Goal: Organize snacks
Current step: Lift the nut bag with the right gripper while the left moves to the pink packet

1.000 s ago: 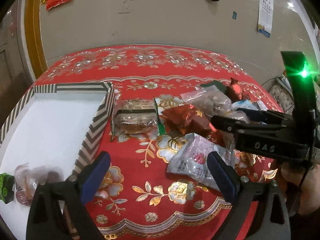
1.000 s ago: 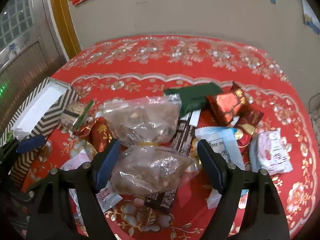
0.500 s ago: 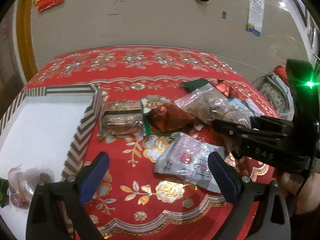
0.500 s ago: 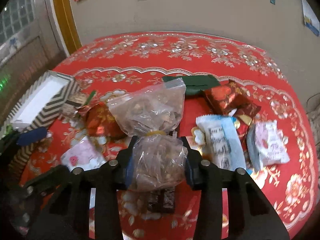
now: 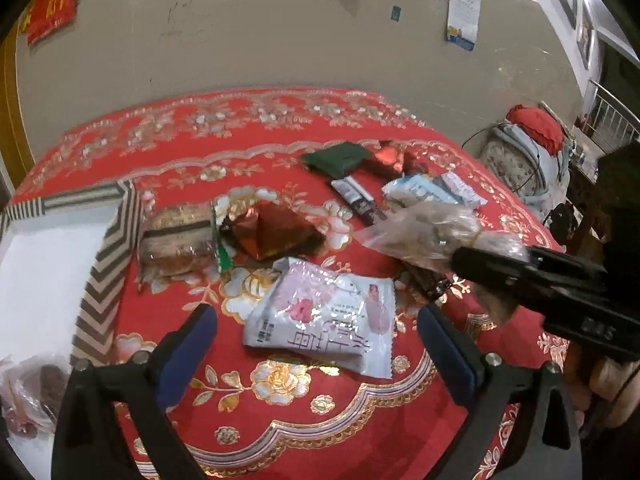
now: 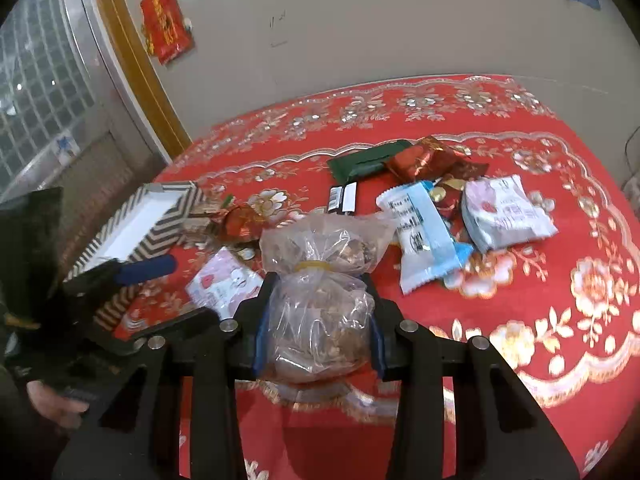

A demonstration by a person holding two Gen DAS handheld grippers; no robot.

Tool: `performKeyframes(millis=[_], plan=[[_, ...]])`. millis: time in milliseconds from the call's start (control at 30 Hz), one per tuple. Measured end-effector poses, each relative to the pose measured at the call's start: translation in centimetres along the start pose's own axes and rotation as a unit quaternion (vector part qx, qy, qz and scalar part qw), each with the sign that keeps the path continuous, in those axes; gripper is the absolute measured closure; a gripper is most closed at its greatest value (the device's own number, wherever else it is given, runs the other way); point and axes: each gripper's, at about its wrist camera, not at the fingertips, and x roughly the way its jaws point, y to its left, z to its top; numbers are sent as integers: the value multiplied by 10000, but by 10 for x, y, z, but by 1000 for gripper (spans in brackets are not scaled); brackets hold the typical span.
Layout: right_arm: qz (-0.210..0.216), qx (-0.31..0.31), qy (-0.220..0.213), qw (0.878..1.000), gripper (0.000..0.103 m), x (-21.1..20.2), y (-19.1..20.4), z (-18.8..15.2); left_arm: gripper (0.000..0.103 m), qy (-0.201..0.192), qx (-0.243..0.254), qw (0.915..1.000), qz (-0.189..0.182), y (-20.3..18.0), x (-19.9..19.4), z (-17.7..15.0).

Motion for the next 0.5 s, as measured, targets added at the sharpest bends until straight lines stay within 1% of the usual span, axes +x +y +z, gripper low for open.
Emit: performKeyframes(millis=[67, 167, 233, 300, 367, 400, 433, 500], plan=[[19, 16, -11, 10000, 65, -2, -1, -2, 2, 193, 18, 9998, -20, -1, 6, 0], [-34, 83, -15, 10000, 66, -4, -3, -4, 2, 386, 270, 9988, 96, -11, 12, -1], [-19, 169, -45, 9998, 66, -7, -7, -5, 2, 478, 500, 9972, 271, -19, 16, -2], [-11, 250, -47, 9997, 66, -7, -11, -5, 2, 461, 668, 9958, 425, -25, 17, -2], [42, 314, -46, 9995, 66, -8, -13, -5, 7, 457, 680, 9951, 547, -27, 19, -1], [45, 327, -26, 9995, 66, -7, -14, -5, 14, 507, 639, 9947, 618, -26, 21, 0], [45, 331, -13, 9994, 66, -7, -14, -5, 16, 513, 561, 9954, 586, -24, 22, 1], [48, 339, -1, 9994, 66, -6, -14, -5, 18, 502, 474, 9958, 607, -21, 22, 2]])
